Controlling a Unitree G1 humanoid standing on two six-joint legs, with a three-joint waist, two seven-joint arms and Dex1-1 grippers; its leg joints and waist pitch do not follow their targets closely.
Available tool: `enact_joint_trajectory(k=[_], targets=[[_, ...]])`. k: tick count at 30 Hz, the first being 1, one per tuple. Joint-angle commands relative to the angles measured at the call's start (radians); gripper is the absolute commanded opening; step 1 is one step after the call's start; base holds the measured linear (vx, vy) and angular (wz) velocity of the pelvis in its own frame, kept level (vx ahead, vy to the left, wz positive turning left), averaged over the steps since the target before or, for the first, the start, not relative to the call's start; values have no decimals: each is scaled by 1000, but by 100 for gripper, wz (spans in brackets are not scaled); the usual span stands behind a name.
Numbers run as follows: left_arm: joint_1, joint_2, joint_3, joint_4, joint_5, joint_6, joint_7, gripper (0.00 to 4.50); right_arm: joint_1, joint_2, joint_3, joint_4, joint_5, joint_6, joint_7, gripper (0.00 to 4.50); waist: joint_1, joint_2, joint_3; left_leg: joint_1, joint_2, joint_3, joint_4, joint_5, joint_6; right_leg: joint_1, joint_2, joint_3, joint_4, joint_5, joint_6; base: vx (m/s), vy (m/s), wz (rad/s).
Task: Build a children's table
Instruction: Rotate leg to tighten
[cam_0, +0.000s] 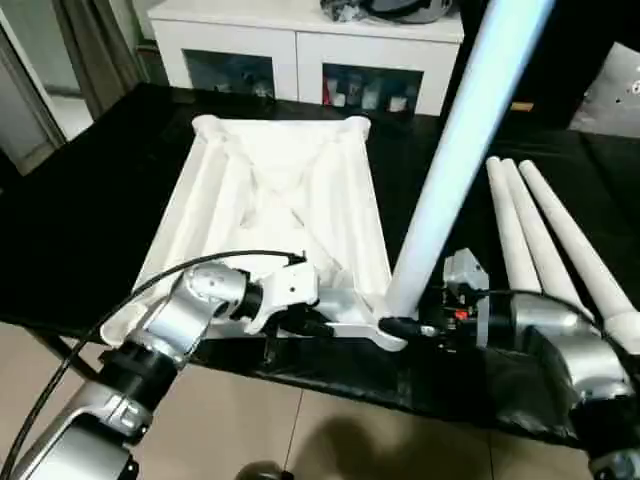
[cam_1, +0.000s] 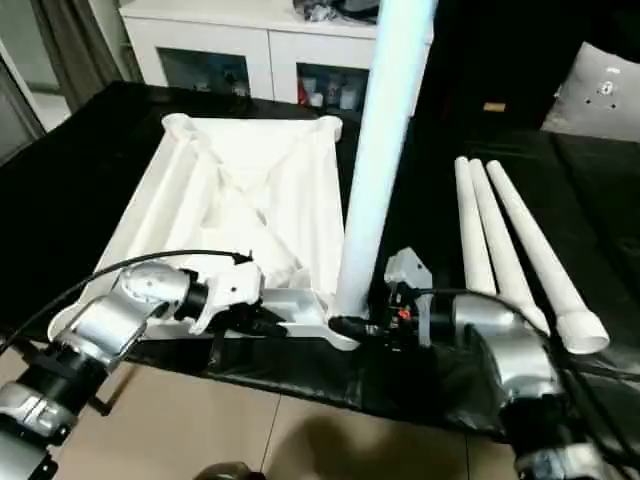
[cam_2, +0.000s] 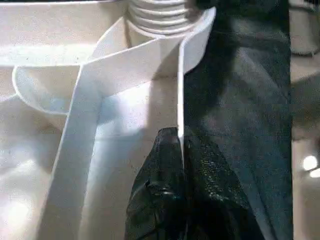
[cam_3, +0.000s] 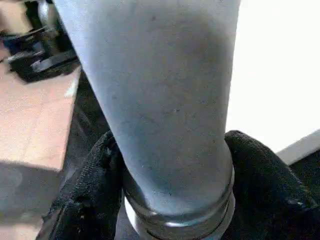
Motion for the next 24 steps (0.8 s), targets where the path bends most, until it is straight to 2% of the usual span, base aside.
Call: enact_joint_trajectory(k=[1, 2, 3, 4, 5, 6, 7, 8, 10, 11, 12, 14, 17, 18, 19, 20, 22, 24], targets=[[15, -67, -13, -27, -7, 83, 92, 0, -18, 69, 19, 31, -45, 38, -159, 270, -12, -13, -52, 11, 133, -58, -83, -175, 39, 41, -143, 79, -79, -342, -158, 0, 0, 0], [18, -82, -4, -36, -9, 107, 119, 0, -25, 91, 12, 45, -57, 46, -210, 270, -21, -10, -49, 15, 128, -59, -84, -230, 13, 43, -146, 78, -93, -430, -133, 0, 0, 0], [19, -105, 8, -44, -15, 137, 152, 0, -34, 119, -3, 60, -60, 56, -263, 269, -28, -14, -47, 17, 124, -60, -82, -253, 5, 42, -147, 77, -98, -471, -121, 0, 0, 0], [19, -127, 20, -48, -16, 159, 187, 0, -43, 142, -16, 72, -60, 64, -304, 268, -39, -13, -41, 23, 120, -62, -82, -295, -3, 39, -147, 73, -111, -550, -98, 0, 0, 0], [15, -176, 46, -51, -19, 207, 262, 0, -62, 183, -36, 99, -69, 76, -391, 268, -48, -2, -39, 33, 119, -62, -81, -339, -14, 33, -142, 70, -122, -599, -77, 0, 0, 0], [14, -187, 52, -52, -20, 218, 279, 0, -66, 192, -40, 105, -73, 78, -411, 268, -55, -3, -38, 39, 120, -63, -81, -359, -21, 31, -141, 66, -125, -607, -76, 0, 0, 0], [11, -217, 69, -52, -21, 248, 325, 0, -78, 214, -50, 122, -83, 83, -463, 268, -63, -9, -41, 37, 118, -68, -82, -370, -24, 39, -139, 57, -127, -605, -62, 0, 0, 0], [5, -245, 84, -42, -14, 253, 376, 0, -87, 233, -60, 137, -90, 84, -514, 268, -65, -9, -44, 29, 118, -69, -84, -345, -16, 42, -141, 62, -123, -576, -58, 0, 0, 0], [5, -245, 84, -42, -14, 253, 376, 0, -87, 233, -60, 137, -90, 84, -514, 268, -65, -7, -46, 29, 117, -64, -82, -316, -1, 38, -141, 68, -122, -548, -63, 0, 0, 0], [-5, -273, 98, -28, 7, 255, 437, 0, -92, 248, -57, 149, -124, 56, -571, 303, -63, -8, -48, 23, 117, -61, -84, -285, 8, 40, -140, 72, -117, -514, -69, 0, 0, 0], [-7, -271, 96, -30, 13, 257, 442, 0, -87, 255, -67, 144, -120, 47, -580, 324, -61, -7, -49, 22, 119, -61, -84, -269, 12, 40, -140, 73, -115, -494, -72, 0, 0, 0], [-7, -260, 89, -35, 18, 257, 435, 0, -80, 259, -80, 133, -106, 38, -578, 341, -52, -7, -56, 18, 120, -57, -84, -214, 32, 45, -141, 78, -102, -410, -93, 0, 0, 0], [-1, -245, 82, -46, 26, 259, 425, 0, -73, 254, -85, 121, -103, 25, -563, 361, -49, -7, -60, 11, 124, -56, -82, -155, 55, 50, -139, 79, -87, -296, -125, 0, 0, 0], [3, -236, 80, -51, 30, 262, 420, 0, -68, 248, -85, 110, -96, 16, -542, 373, -48, -2, -62, 9, 124, -56, -81, -139, 62, 52, -139, 79, -81, -259, -138, 0, 0, 0], [5, -233, 79, -55, 32, 267, 421, 0, -67, 246, -85, 105, -92, 11, -535, 373, -49, -4, -62, 8, 123, -54, -80, -132, 67, 53, -139, 80, -80, -244, -142, 0, 0, 0], [5, -220, 73, -52, 35, 259, 411, 0, -57, 227, -80, 81, -84, -1, -500, 389, -47, 0, -63, 5, 124, -54, -78, -115, 78, 54, -138, 78, -76, -214, -154, 0, 0, 0], [5, -202, 66, -45, 37, 238, 388, 0, -46, 203, -72, 63, -83, -17, -460, 397, -47, -2, -61, 5, 124, -53, -77, -126, 83, 54, -138, 77, -81, -233, -148, 0, 0, 0], [5, -186, 60, -40, 34, 215, 363, 0, -37, 178, -65, 48, -81, -28, -420, 426, -46, -1, -60, 6, 126, -54, -79, -144, 83, 53, -136, 76, -84, -265, -136, 0, 0, 0]])
